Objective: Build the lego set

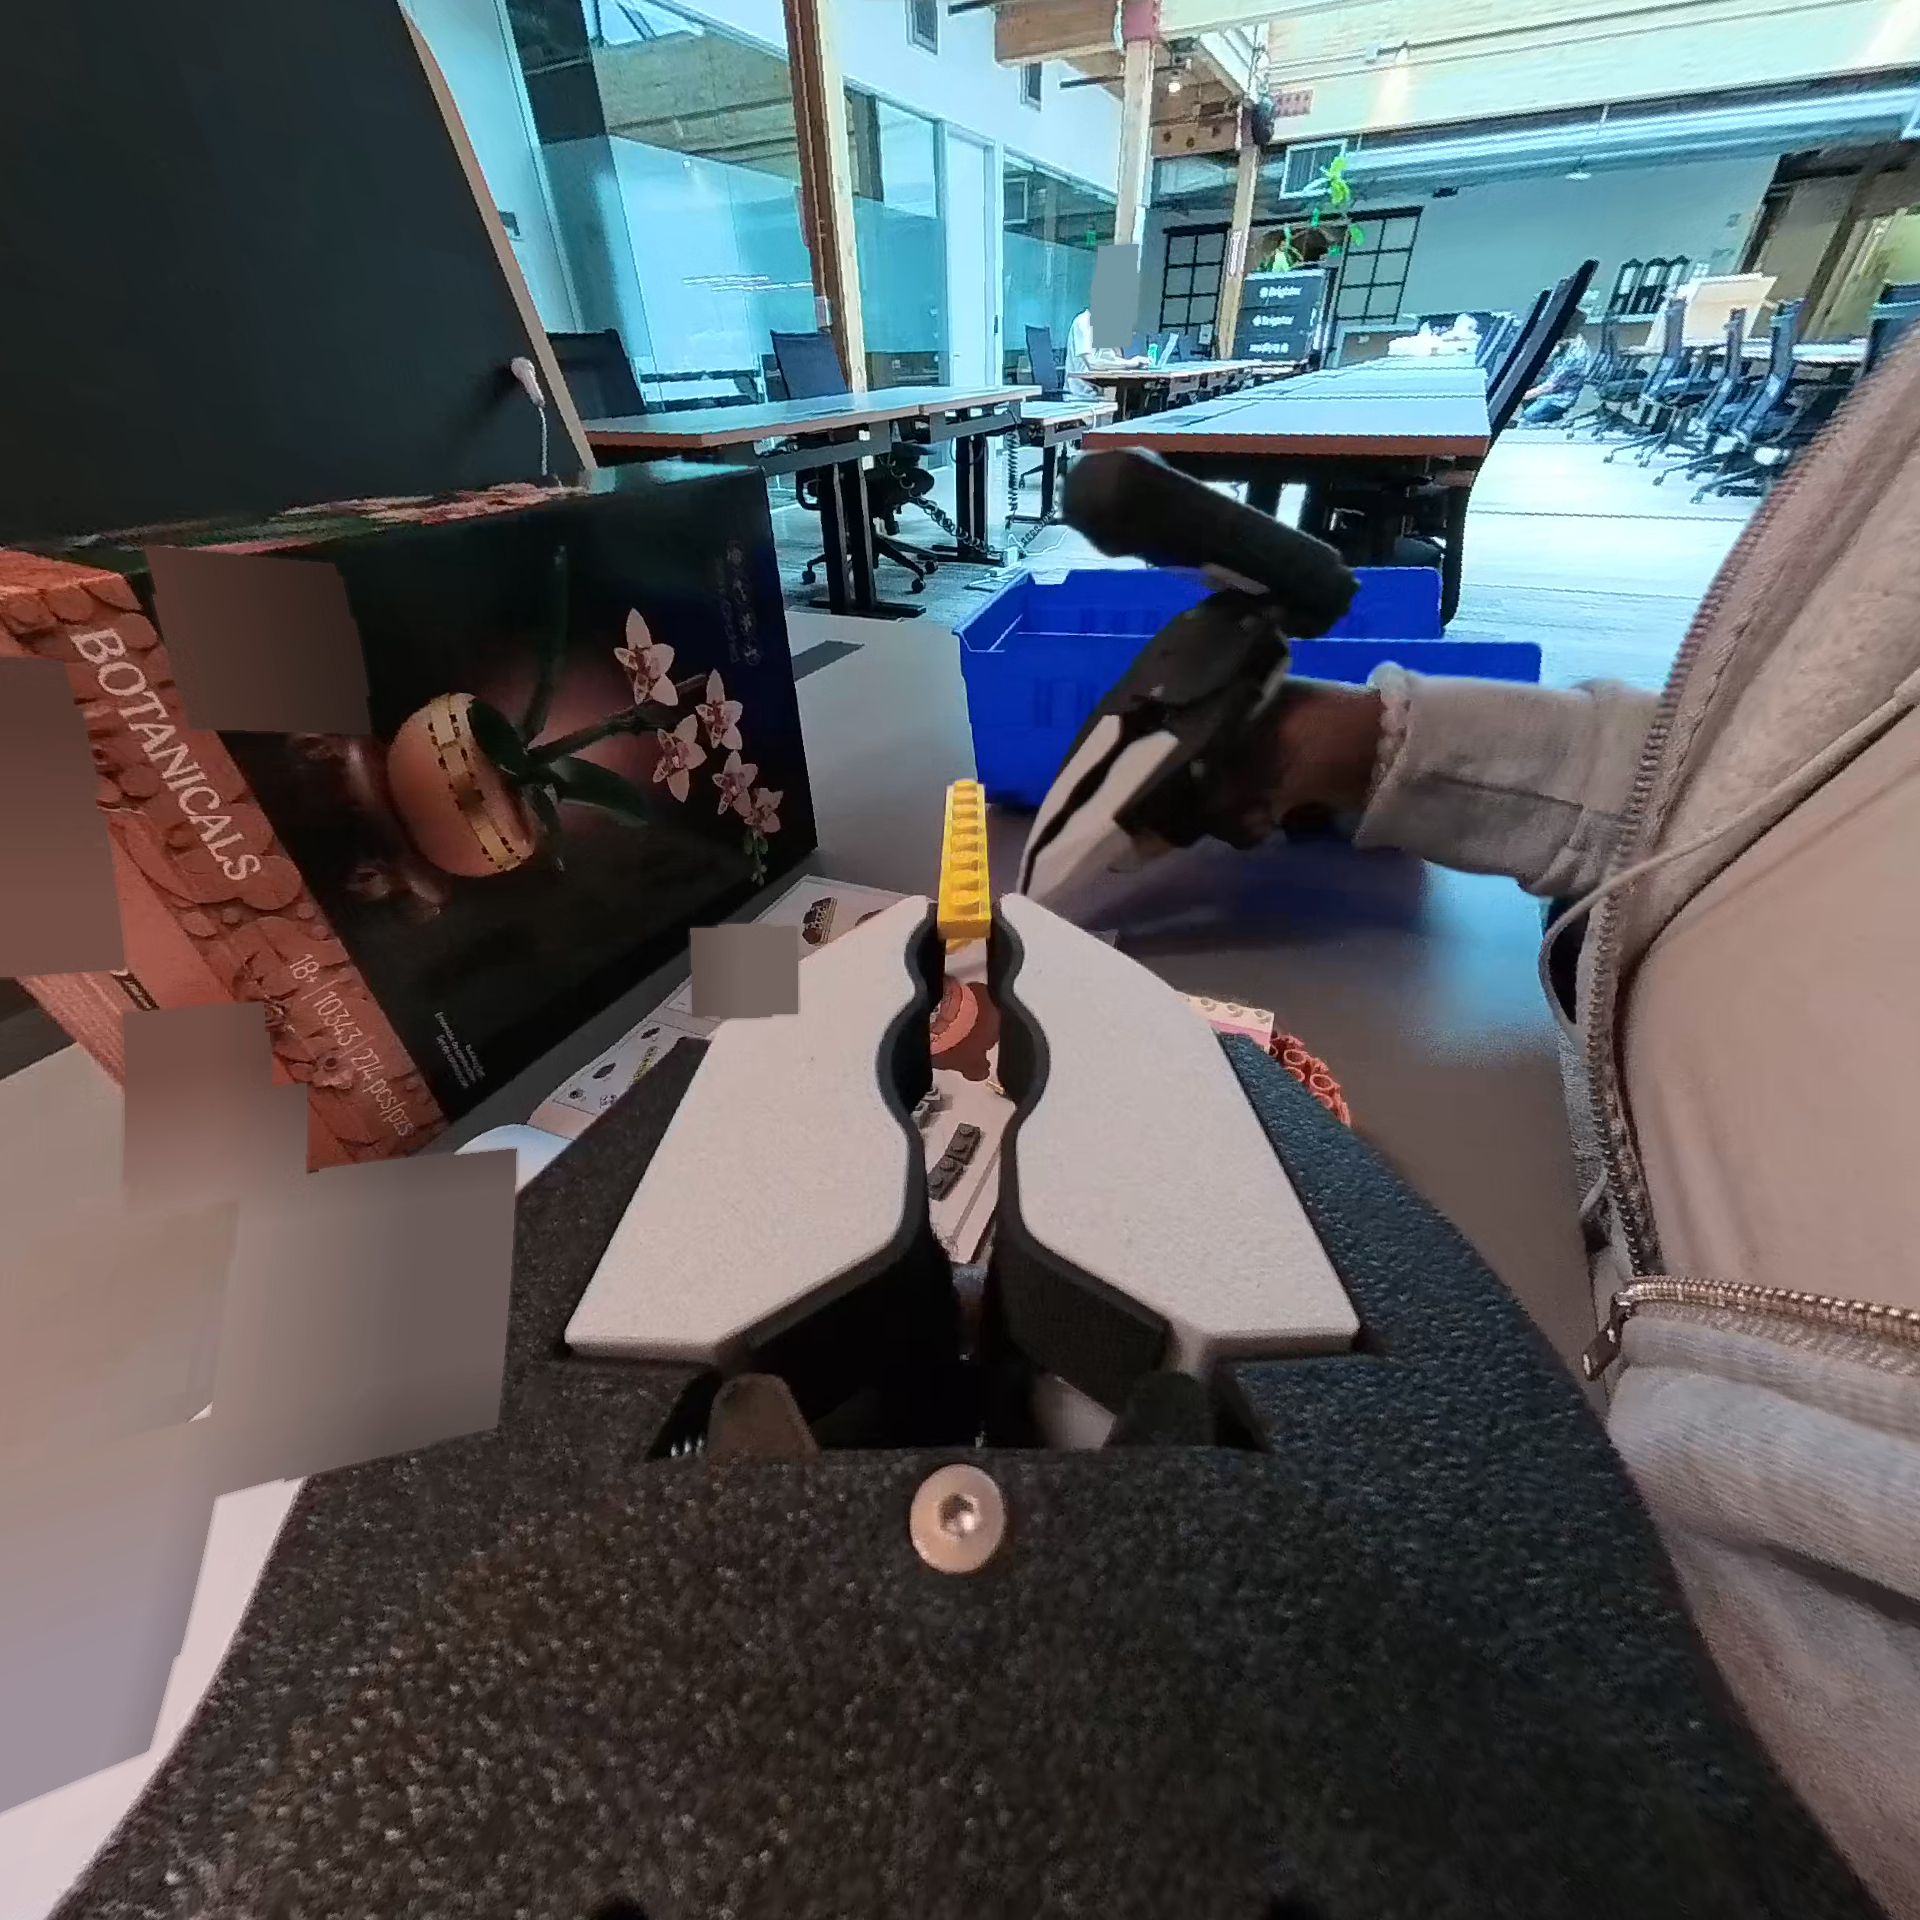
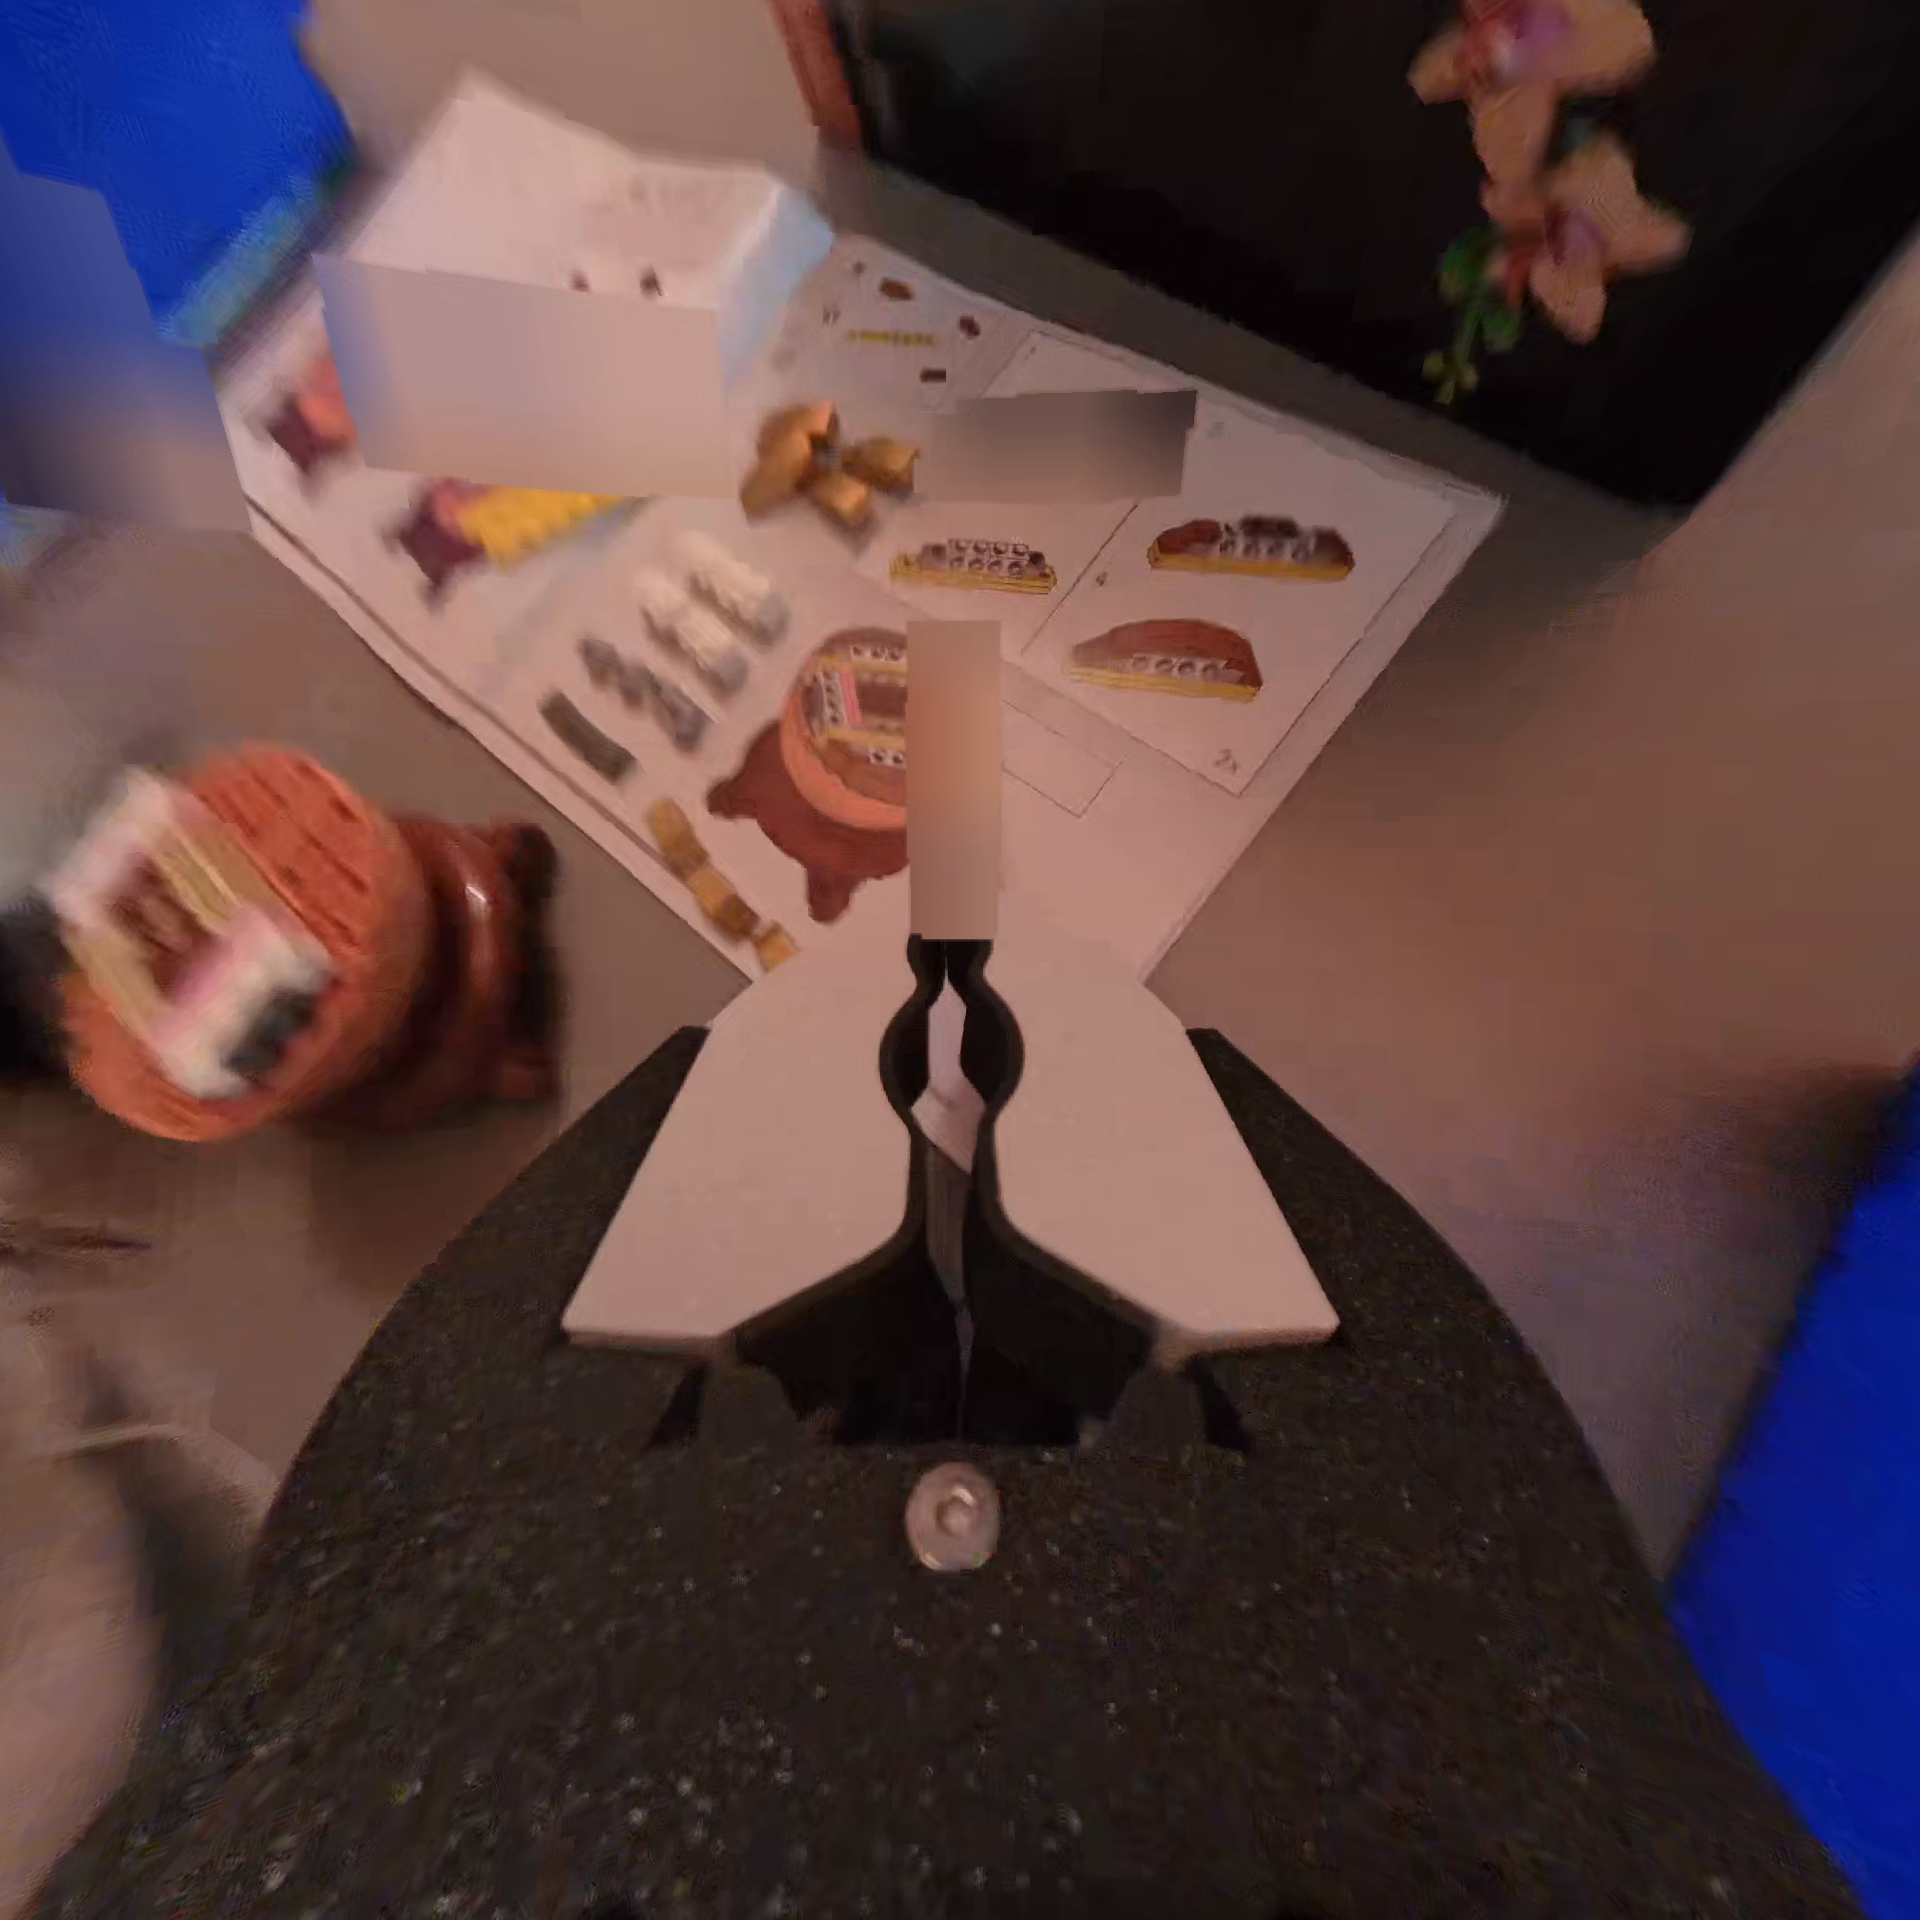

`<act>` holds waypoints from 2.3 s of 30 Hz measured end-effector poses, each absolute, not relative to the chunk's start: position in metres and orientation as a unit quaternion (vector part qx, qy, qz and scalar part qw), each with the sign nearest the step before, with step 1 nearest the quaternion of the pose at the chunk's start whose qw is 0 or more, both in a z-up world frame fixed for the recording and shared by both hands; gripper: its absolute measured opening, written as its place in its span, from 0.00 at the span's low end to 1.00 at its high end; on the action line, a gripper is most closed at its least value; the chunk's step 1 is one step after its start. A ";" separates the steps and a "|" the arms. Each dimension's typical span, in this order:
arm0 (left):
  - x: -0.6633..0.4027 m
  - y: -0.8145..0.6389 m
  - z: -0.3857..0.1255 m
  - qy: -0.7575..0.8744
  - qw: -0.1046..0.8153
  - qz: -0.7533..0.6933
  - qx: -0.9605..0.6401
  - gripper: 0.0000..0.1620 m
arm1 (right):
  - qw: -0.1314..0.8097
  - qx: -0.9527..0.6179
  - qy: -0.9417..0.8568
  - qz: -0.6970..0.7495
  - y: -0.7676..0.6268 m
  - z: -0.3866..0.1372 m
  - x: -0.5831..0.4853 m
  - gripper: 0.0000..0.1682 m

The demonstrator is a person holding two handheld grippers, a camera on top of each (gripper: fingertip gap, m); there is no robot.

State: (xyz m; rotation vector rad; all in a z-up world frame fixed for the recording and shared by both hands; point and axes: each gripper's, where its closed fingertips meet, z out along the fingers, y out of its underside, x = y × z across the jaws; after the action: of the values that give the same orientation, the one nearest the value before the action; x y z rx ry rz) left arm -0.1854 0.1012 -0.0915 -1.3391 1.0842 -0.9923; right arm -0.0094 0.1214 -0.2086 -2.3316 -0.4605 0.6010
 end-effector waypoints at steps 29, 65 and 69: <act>-0.196 0.107 -0.096 0.454 0.554 -0.409 -0.565 0.04 | 0.323 -0.833 -0.449 -0.024 0.135 -0.236 0.004 0.01; -0.214 0.098 -0.111 0.465 0.559 -0.409 -0.552 0.04 | 0.331 -0.862 -0.347 0.164 0.150 -0.202 -0.021 0.00; -0.214 0.085 -0.109 0.480 0.552 -0.431 -0.528 0.04 | 0.340 -0.825 -0.315 0.324 0.143 -0.159 -0.058 0.00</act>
State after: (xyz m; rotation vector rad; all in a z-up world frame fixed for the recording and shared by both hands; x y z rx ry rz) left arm -0.2143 0.0855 -0.1094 -1.2491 1.1360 -1.0195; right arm -0.0585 0.1431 -0.1588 -2.1468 -0.8204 0.8428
